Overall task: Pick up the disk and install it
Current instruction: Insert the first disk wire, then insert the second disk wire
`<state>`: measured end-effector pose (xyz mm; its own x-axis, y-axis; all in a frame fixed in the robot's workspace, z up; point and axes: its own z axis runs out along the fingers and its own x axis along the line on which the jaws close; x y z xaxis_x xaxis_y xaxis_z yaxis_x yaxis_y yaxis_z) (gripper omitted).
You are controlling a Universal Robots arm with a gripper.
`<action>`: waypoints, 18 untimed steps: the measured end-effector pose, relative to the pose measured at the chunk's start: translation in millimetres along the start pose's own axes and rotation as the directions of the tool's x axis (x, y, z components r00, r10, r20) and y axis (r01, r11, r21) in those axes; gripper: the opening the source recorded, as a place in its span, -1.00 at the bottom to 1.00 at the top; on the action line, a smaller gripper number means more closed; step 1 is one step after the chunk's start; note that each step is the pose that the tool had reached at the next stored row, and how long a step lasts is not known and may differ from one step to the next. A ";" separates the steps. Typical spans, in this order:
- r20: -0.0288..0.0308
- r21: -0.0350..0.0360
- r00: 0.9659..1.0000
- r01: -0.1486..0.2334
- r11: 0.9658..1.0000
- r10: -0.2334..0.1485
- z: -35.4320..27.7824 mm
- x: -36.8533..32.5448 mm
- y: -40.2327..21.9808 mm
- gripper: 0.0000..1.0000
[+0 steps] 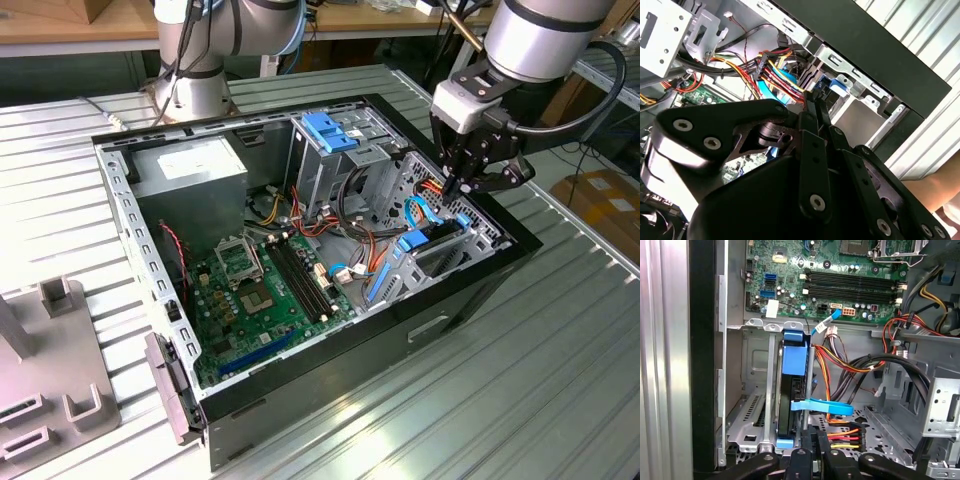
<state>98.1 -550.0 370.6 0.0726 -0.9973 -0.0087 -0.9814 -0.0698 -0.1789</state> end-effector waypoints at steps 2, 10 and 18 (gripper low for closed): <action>-0.007 0.001 0.999 -0.040 0.999 0.040 0.2 0.0 0.0 -0.68; 0.039 0.001 0.996 -0.080 0.997 0.080 0.6 0.7 0.3 -0.68; 0.054 0.008 0.994 -0.100 0.995 0.099 6.3 4.3 2.5 -0.68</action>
<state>97.1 -554.3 364.0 -0.0155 -0.9967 -0.0791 -0.9823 0.0299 -0.1849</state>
